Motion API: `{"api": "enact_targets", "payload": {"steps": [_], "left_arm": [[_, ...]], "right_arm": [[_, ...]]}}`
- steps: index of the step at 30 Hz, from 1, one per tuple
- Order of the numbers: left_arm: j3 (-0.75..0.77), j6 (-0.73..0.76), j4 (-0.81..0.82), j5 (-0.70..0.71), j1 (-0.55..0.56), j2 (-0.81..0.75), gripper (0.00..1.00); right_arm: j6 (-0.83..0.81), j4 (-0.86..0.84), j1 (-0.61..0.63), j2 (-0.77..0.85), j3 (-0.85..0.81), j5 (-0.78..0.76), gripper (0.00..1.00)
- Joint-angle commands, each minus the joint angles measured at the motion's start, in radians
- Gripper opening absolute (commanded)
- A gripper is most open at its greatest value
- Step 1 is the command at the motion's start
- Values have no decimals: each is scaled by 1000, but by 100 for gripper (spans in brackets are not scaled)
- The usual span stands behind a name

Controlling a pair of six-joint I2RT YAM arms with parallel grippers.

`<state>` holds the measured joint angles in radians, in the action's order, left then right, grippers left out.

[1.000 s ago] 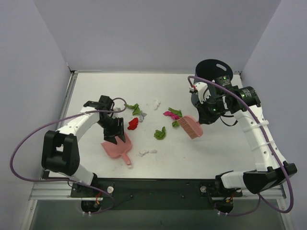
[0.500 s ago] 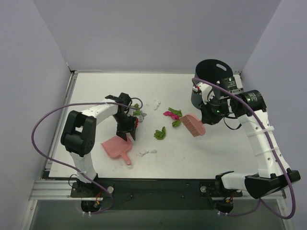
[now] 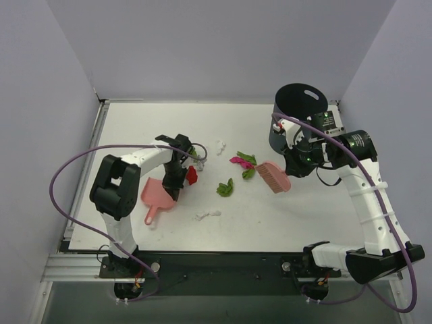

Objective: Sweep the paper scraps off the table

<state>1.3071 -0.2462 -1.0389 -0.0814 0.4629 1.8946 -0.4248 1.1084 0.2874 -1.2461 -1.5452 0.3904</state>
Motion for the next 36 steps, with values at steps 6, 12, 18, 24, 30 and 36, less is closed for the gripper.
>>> {"api": "enact_targets", "payload": {"steps": [6, 12, 18, 24, 30, 36], "left_arm": [[35, 293, -130, 143, -17, -31, 0], [-132, 558, -86, 151, -15, -169, 0], [-230, 716, 23, 104, 25, -307, 0], [-210, 693, 37, 121, 82, -249, 2], [-183, 662, 11, 94, 89, -222, 30], [-39, 729, -79, 5, 59, -353, 49]], "right_arm": [[-29, -1, -8, 27, 7, 1, 0], [-55, -1, -8, 22, -7, -42, 0], [-58, 1, -8, 19, 10, -51, 0], [-45, -18, -7, 7, 20, -36, 0], [-55, -21, -8, -10, -1, -38, 0], [-54, -19, -8, 4, 23, -41, 0]]}}
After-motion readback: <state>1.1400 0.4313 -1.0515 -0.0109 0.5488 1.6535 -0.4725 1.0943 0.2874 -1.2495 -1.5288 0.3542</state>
